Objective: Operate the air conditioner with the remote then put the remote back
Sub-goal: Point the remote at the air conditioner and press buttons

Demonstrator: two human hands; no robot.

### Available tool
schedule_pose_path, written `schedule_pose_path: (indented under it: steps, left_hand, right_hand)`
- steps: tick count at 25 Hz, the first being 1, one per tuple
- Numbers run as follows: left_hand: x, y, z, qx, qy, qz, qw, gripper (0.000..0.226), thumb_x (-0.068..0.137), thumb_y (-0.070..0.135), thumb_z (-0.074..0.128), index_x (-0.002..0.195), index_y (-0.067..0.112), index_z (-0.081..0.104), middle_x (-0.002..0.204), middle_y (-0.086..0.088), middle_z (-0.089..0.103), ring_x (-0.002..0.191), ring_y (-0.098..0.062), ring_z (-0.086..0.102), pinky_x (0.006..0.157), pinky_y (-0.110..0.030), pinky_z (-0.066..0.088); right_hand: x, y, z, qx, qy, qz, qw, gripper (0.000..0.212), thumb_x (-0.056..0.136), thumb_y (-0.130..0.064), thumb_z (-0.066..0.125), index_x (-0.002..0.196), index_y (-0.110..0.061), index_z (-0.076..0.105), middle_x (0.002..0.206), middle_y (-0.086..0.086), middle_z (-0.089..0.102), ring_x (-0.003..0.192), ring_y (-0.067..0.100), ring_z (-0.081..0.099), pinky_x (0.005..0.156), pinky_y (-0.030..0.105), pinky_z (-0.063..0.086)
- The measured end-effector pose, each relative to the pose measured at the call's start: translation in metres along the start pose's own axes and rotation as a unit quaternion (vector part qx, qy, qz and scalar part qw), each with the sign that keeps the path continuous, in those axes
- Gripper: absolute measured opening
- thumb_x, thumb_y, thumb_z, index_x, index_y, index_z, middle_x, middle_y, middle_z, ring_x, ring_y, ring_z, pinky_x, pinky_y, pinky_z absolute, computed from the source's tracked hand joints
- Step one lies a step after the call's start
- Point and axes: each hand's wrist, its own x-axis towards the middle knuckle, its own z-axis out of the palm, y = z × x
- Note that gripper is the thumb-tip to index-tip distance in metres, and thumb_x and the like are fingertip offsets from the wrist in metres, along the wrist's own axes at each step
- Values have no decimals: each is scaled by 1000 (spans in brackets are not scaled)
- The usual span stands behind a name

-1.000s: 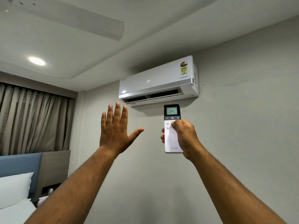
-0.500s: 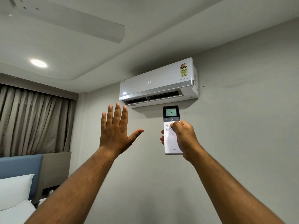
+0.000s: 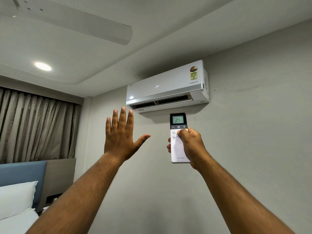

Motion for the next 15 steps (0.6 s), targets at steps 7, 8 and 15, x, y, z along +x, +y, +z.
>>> schedule_pose_path:
  steps: [7, 8, 15]
  left_hand:
    - [-3, -4, 9, 2, -12, -1, 1000, 99, 76, 83, 9, 148, 18, -9, 160, -12, -6, 147, -32, -9, 119, -52, -1]
    - [-3, -5, 10, 3, -14, -1, 1000, 99, 76, 84, 9, 148, 18, -9, 160, -12, -7, 147, -32, -10, 119, -53, -1]
    - [-5, -12, 13, 2, -25, 3, 1000, 101, 75, 84, 10, 150, 18, -6, 160, -11, -7, 147, -31, -10, 118, -53, -2]
  right_hand:
    - [0, 4, 3, 25, -1, 21, 999, 21, 95, -21, 44, 99, -5, 55, 68, 13, 71, 55, 31, 72, 50, 39, 59]
    - [0, 5, 4, 30, 0, 23, 999, 20, 95, -21, 43, 98, -5, 55, 66, 13, 70, 55, 31, 72, 49, 39, 59]
    - [0, 11, 14, 51, -3, 37, 998, 19, 96, -23, 43, 96, -8, 54, 68, 14, 70, 55, 33, 71, 48, 38, 59]
